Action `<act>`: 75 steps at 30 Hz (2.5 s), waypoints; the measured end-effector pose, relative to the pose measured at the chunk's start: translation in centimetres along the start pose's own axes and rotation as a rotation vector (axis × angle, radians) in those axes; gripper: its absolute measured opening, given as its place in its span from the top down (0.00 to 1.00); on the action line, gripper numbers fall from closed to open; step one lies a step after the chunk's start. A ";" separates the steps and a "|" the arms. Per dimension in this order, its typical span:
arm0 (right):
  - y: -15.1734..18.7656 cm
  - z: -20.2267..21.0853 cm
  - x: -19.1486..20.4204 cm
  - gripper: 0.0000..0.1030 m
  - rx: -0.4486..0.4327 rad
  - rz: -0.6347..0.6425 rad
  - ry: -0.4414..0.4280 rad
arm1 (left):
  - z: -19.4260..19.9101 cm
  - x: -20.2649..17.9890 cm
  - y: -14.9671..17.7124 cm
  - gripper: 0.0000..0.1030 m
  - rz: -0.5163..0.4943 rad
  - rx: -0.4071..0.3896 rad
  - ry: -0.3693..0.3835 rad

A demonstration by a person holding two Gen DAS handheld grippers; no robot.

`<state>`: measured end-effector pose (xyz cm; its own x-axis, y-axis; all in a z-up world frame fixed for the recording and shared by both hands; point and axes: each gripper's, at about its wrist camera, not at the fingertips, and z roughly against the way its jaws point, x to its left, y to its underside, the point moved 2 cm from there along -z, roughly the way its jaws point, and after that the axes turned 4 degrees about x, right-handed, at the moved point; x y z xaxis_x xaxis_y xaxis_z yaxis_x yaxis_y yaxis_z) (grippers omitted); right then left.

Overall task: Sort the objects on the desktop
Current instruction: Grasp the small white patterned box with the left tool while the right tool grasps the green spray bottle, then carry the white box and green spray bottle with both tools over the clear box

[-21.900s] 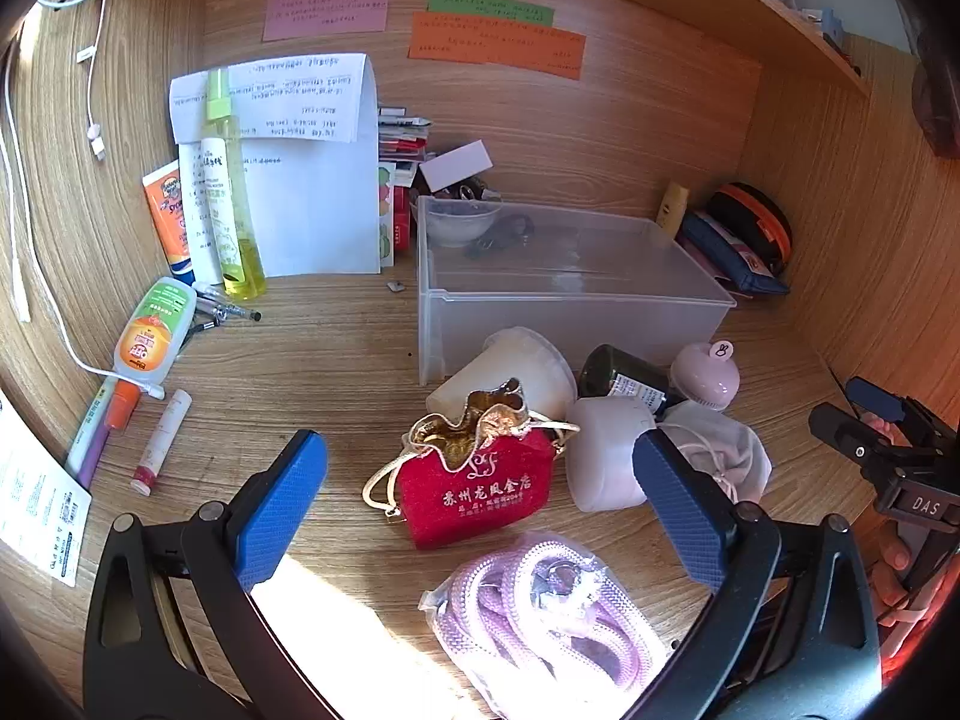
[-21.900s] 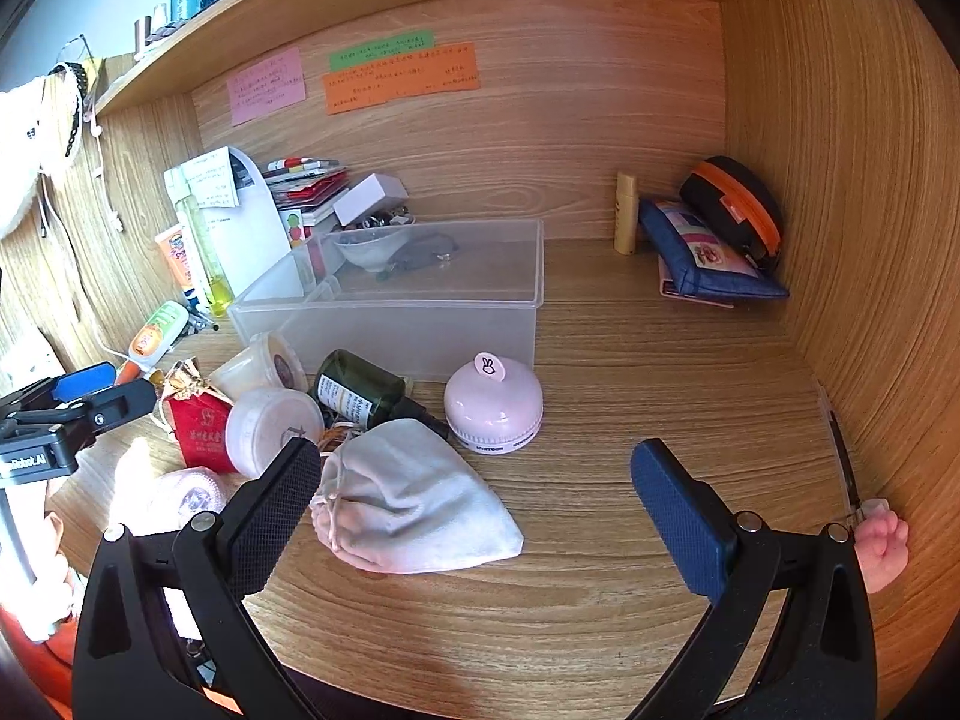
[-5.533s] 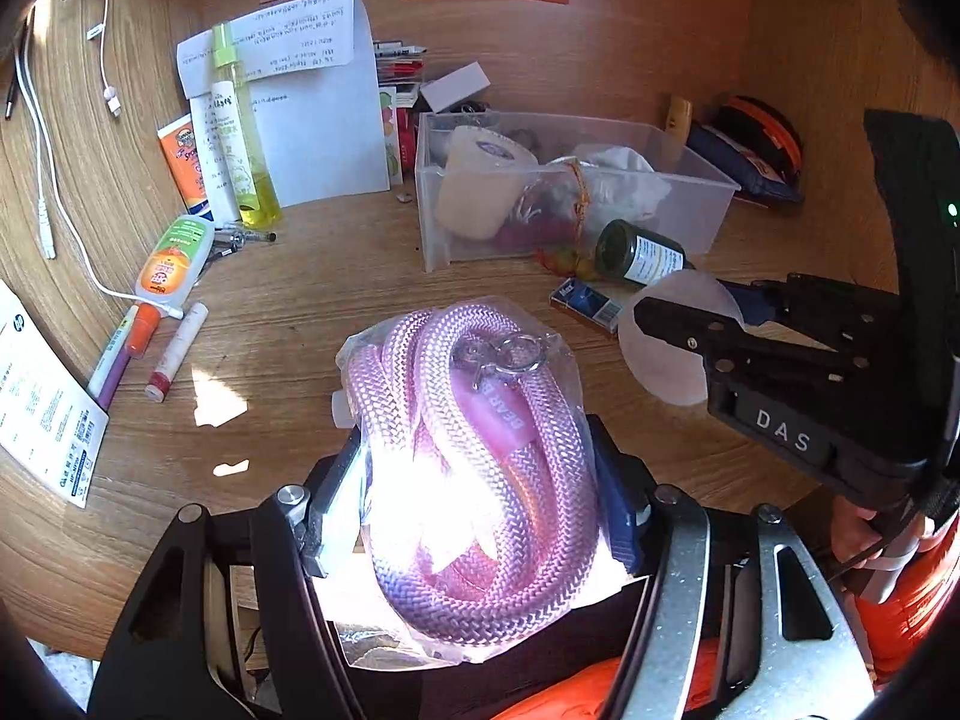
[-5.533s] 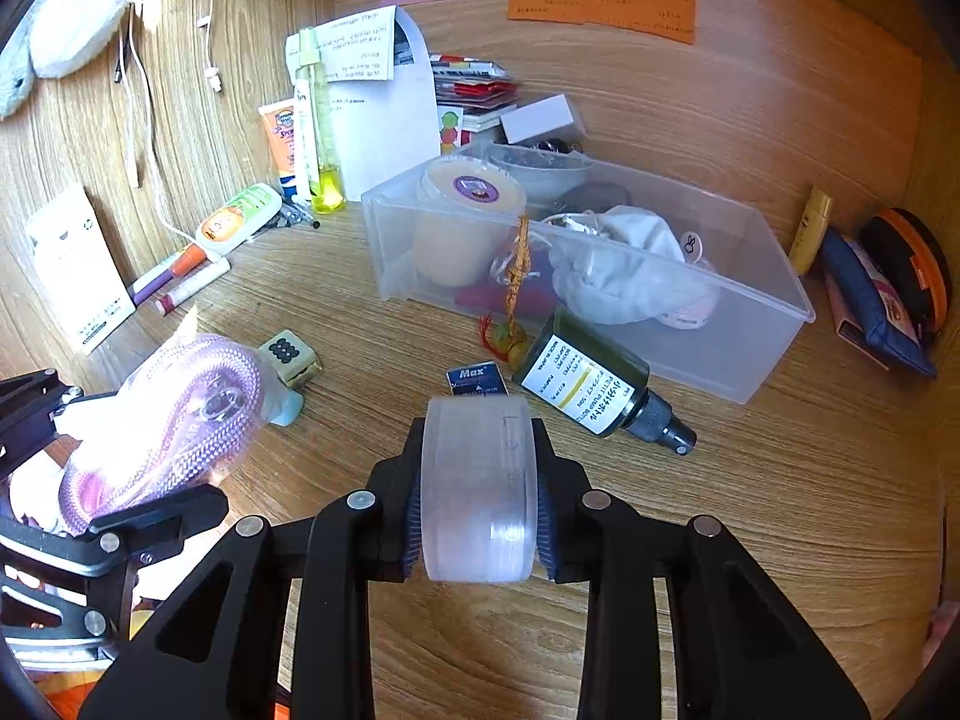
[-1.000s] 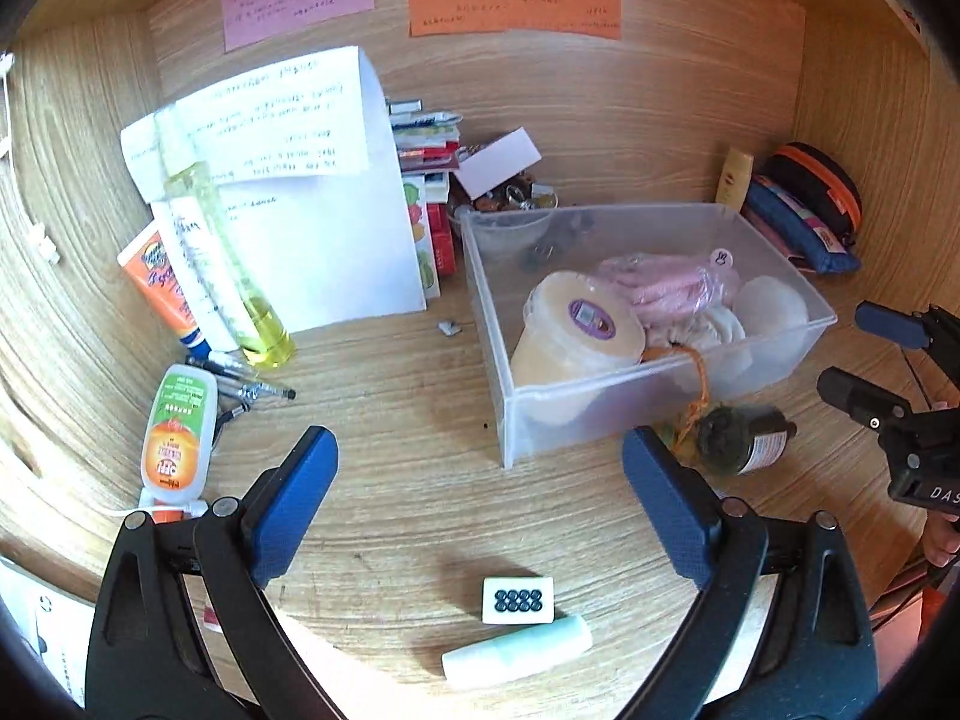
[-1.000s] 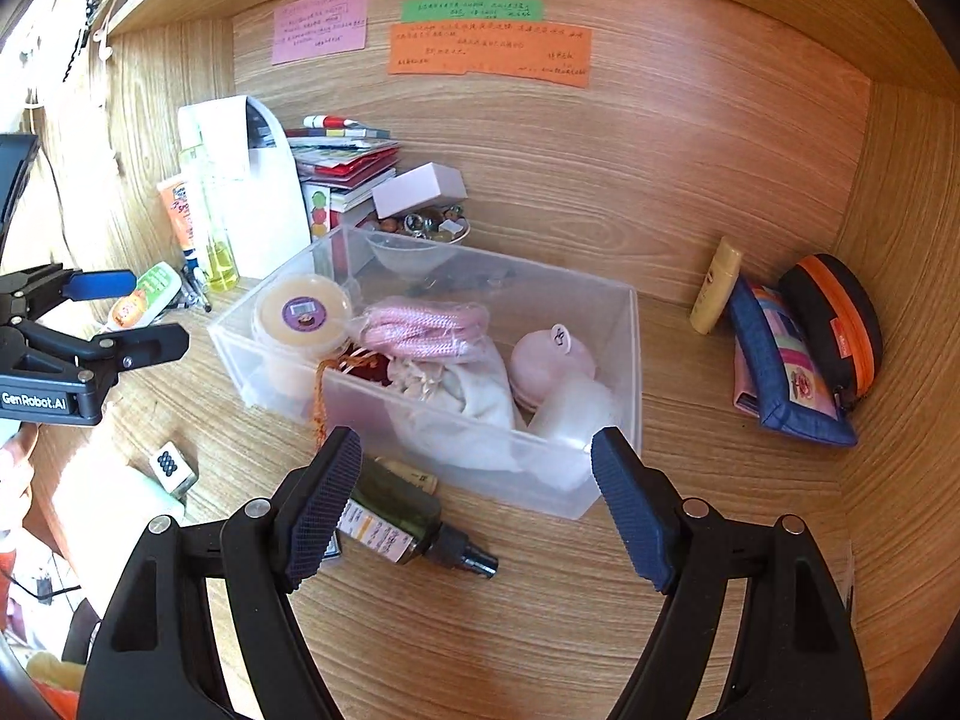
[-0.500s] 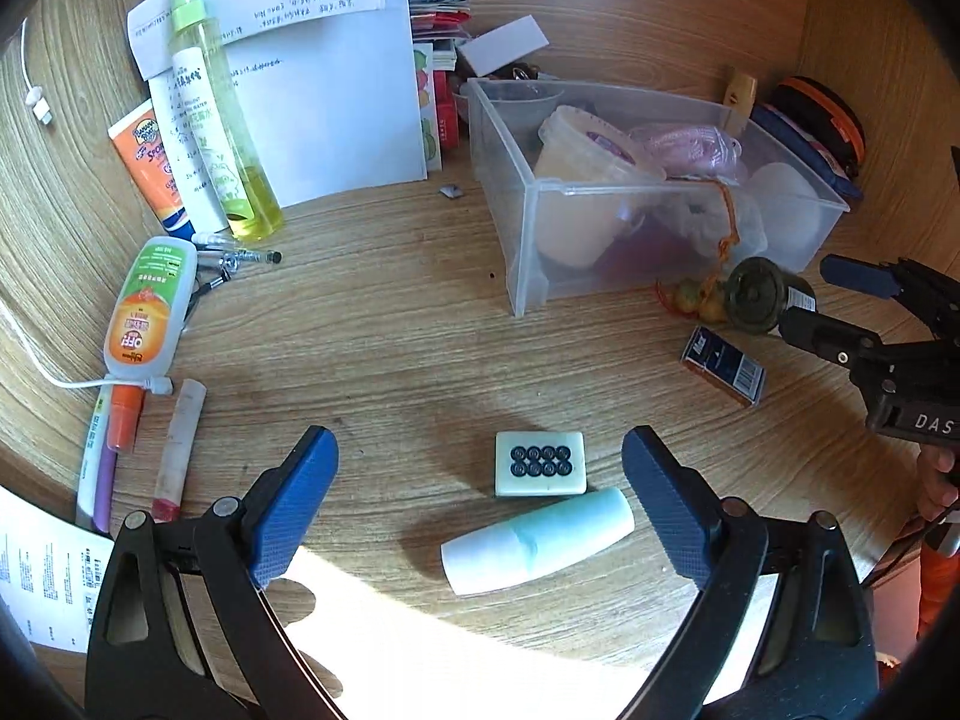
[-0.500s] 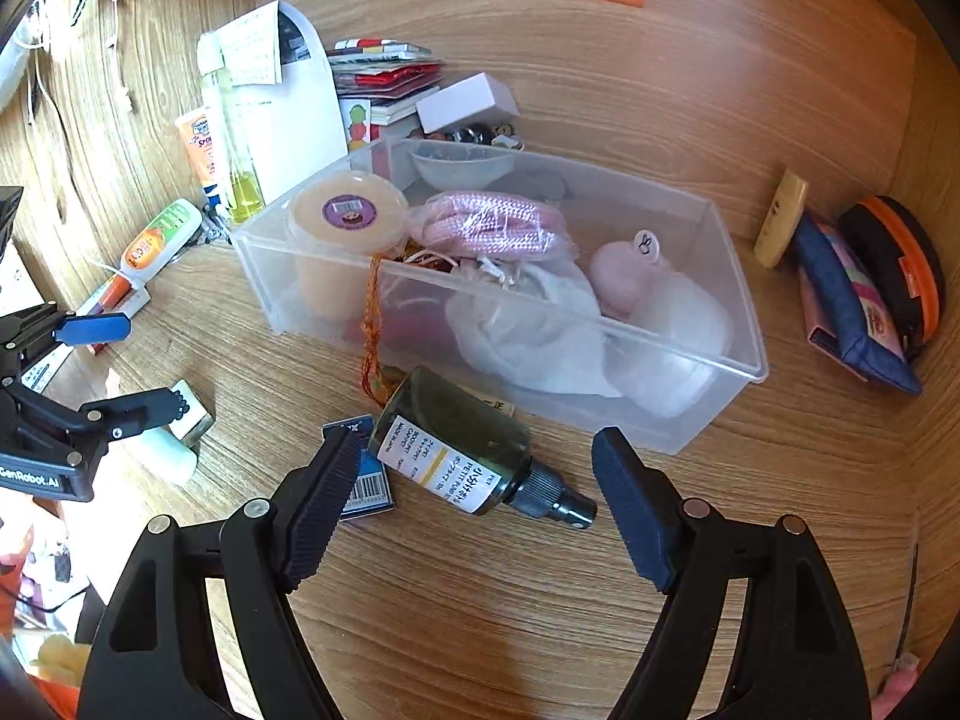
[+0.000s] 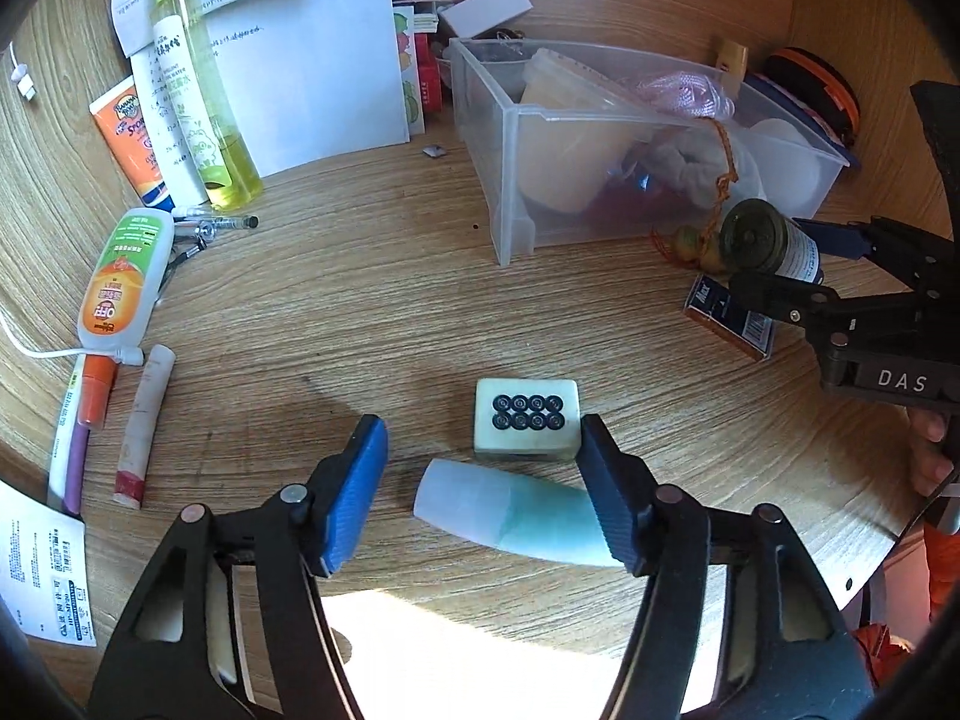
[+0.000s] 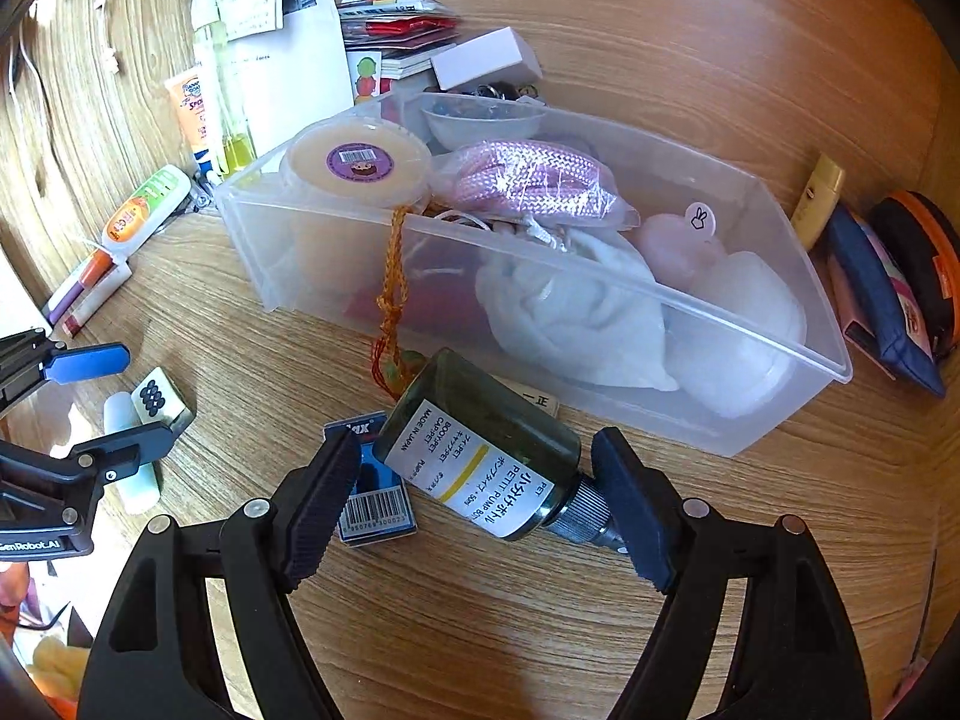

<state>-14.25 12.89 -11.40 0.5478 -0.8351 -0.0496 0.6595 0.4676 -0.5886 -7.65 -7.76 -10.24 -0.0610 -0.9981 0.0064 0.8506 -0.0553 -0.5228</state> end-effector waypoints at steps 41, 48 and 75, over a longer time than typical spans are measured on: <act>-2.5 8.4 -5.0 0.40 -0.220 -0.094 0.027 | 1.2 1.2 -1.4 0.61 0.043 -0.030 0.057; -3.6 9.6 -6.1 0.40 -0.257 -0.116 0.055 | 0.1 0.2 -0.4 0.54 0.025 0.005 0.082; -8.2 4.6 -6.4 0.40 -0.209 -0.079 0.018 | 4.2 1.1 -9.8 0.63 0.045 -0.205 0.064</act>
<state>-20.78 15.74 -2.58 0.4884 -0.8725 -0.0099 0.5779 0.3320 -0.7455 -13.90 -8.38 -1.55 -0.0641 -0.9954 -0.0719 0.7294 0.0025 -0.6841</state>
